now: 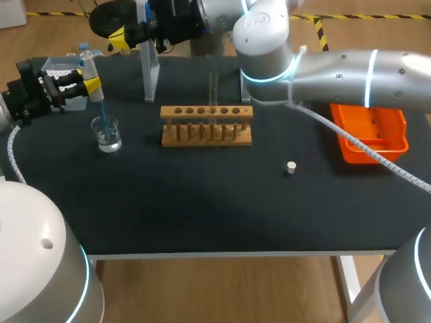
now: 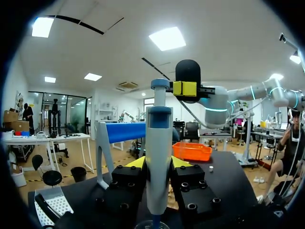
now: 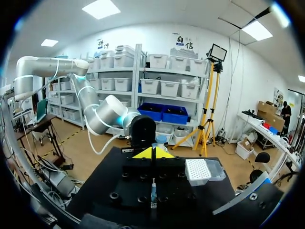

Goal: Invert the test tube, pick up the pipette, mount the tip to pipette, aspirate from beaker and dispense into the tube, eject the tip, return the pipette, and cap with the stopper.

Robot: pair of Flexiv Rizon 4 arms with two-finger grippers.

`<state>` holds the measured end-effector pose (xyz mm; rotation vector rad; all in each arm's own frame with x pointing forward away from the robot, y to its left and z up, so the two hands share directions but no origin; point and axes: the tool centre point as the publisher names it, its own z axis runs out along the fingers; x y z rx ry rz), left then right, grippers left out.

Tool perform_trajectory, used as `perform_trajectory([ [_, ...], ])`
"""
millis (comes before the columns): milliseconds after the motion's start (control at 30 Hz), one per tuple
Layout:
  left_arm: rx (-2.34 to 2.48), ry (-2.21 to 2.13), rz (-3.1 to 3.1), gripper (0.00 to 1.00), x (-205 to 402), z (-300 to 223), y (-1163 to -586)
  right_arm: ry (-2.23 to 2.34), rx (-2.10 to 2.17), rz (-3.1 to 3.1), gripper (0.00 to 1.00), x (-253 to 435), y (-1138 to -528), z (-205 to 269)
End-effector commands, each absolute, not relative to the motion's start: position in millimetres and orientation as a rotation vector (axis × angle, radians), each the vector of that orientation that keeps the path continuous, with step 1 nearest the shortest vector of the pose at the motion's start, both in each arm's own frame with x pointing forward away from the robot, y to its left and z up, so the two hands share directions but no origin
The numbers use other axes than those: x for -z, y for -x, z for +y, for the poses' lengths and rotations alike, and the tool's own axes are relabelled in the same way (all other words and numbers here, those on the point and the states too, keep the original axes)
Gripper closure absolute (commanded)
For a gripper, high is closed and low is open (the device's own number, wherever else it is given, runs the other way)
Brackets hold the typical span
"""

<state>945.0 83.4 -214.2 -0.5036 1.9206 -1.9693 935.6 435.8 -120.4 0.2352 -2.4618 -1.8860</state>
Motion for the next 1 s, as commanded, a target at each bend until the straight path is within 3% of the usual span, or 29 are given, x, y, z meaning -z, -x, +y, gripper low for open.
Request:
perform_trajectory([
  [33, 1.976, 0.496, 1.92, 1.0, 215, 85, -946, -0.244, 1.913, -2.419, 1.0, 123, -941, 447],
  [1000, 1.976, 0.496, 1.92, 1.0, 215, 85, -946, -0.286, 2.073, -2.123, 1.0, 110, -948, 488],
])
